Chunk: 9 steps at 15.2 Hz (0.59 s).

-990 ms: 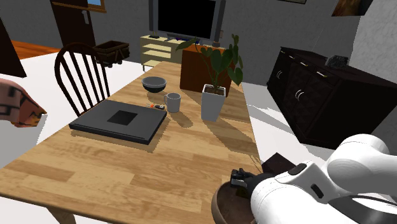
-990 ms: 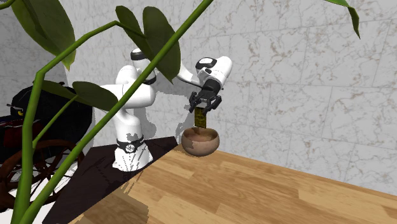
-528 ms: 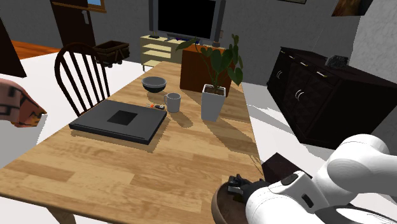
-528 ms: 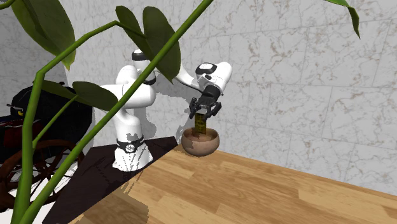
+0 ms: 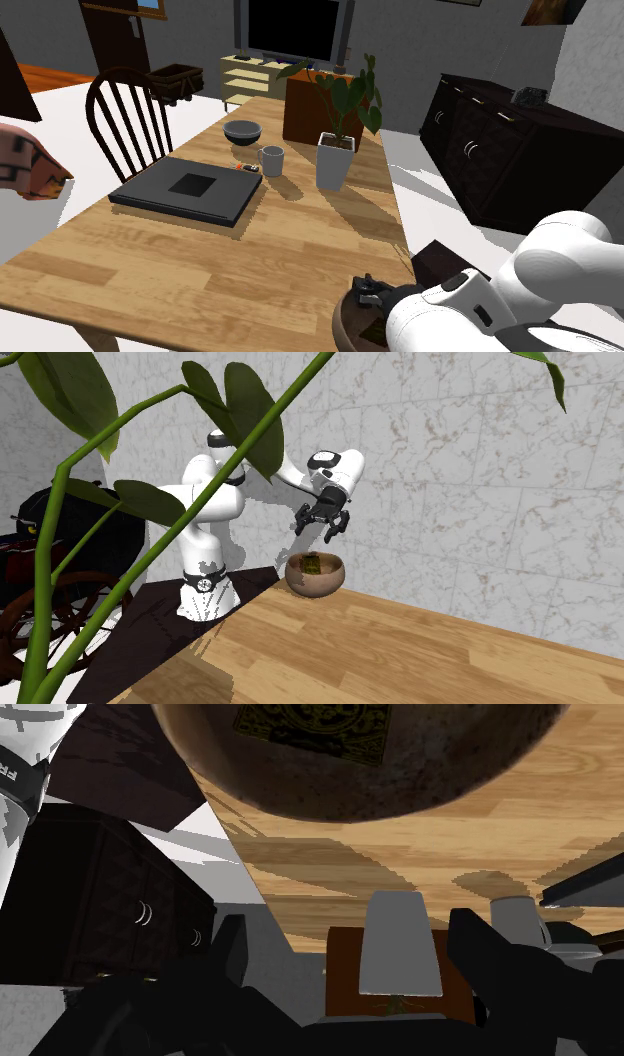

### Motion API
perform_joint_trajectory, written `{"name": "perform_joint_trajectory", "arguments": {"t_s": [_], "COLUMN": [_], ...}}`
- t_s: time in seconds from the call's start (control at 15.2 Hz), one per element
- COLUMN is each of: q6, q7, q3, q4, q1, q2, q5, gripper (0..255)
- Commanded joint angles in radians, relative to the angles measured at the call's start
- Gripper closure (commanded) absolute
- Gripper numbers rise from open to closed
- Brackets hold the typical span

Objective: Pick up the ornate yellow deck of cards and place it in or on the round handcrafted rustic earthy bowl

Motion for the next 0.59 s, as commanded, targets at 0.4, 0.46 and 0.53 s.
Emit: {"name": "perform_joint_trajectory", "arguments": {"t_s": [0.4,0.46,0.53], "q6": [-0.114,-0.114,-0.114], "q7": [0.013,0.013,0.013], "q3": [-0.023,-0.023,-0.023], "q4": [0.14,0.14,0.14], "q1": [-0.026,-0.026,-0.026], "q2": [0.012,0.012,0.012], "q5": [-0.028,-0.028,-0.028], "gripper": [0,0,0]}}
